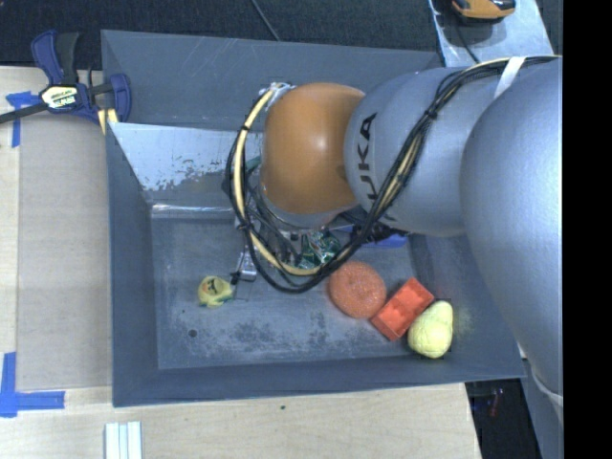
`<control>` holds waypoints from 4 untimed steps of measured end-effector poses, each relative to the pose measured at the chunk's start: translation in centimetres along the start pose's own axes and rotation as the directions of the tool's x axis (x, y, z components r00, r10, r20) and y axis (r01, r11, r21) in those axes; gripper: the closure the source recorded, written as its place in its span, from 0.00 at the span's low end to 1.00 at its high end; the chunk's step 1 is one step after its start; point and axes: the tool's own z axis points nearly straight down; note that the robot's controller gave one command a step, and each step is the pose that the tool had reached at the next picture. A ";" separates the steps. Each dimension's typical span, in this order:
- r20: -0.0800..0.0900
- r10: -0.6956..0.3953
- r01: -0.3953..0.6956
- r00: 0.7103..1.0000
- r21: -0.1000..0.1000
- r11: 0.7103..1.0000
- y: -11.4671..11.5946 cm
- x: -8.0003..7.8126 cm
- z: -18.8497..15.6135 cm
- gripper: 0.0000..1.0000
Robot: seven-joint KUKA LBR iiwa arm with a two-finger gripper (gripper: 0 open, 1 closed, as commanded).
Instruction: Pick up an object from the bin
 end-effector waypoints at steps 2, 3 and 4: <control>-0.008 0.033 -0.033 0.999 0.004 0.999 -0.3 1.4 6.9 0.00; -0.026 0.062 -0.062 0.998 0.015 0.998 -1.1 1.4 8.0 1.00; -0.026 0.062 -0.062 0.998 0.015 0.998 -1.1 1.4 8.0 1.00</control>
Offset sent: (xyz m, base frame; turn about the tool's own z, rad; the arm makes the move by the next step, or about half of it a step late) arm -0.0127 0.0029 -0.0805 0.0802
